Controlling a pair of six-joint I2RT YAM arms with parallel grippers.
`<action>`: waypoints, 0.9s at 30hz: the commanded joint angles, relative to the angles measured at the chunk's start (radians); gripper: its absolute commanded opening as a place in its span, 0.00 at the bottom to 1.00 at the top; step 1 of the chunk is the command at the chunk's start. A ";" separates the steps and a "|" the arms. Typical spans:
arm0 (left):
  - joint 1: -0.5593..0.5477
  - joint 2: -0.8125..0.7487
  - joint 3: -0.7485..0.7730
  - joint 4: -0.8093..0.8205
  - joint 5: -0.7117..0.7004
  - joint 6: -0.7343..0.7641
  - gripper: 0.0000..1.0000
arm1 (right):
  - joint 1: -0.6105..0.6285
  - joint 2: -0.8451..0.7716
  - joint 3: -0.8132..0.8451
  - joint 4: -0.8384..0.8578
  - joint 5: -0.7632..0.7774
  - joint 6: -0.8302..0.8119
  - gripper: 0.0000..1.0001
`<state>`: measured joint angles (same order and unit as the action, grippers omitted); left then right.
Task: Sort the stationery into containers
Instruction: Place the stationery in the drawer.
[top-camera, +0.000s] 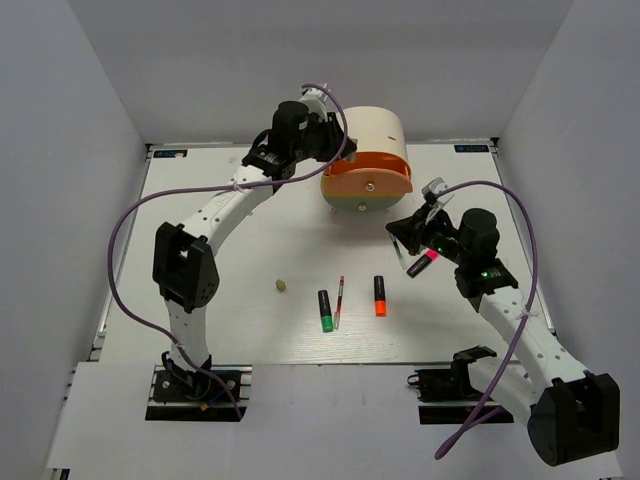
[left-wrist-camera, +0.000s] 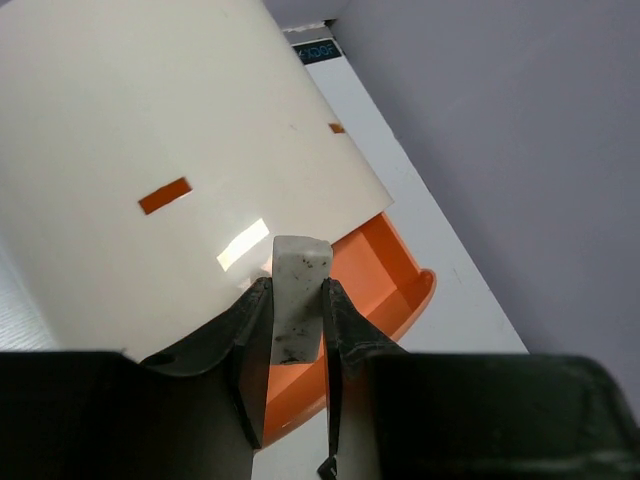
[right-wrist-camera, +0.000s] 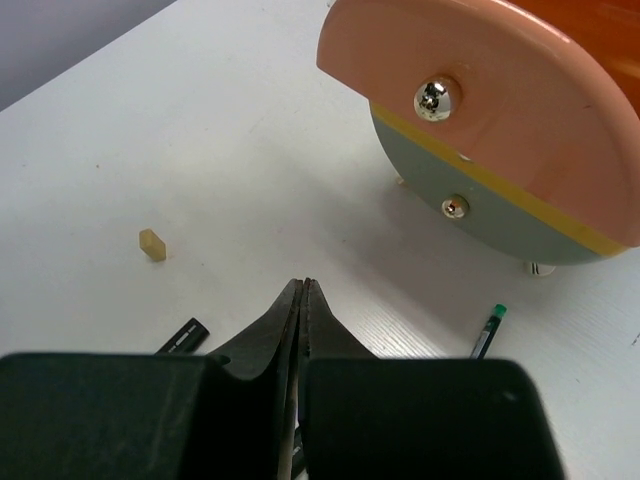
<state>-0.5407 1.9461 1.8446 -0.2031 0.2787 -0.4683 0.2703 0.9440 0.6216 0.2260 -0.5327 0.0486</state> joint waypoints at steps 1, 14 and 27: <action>-0.019 -0.030 0.008 0.091 0.045 -0.007 0.21 | 0.000 -0.016 -0.014 0.013 0.004 -0.021 0.00; -0.061 -0.003 0.031 0.056 0.011 0.013 0.71 | -0.003 0.006 -0.013 0.026 -0.046 -0.043 0.29; -0.039 -0.230 -0.037 0.034 -0.145 0.040 0.88 | 0.044 0.249 0.179 -0.115 -0.524 -0.544 0.60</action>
<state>-0.5911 1.8996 1.8732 -0.1722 0.2153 -0.4408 0.2878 1.0935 0.6861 0.1719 -0.8463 -0.2436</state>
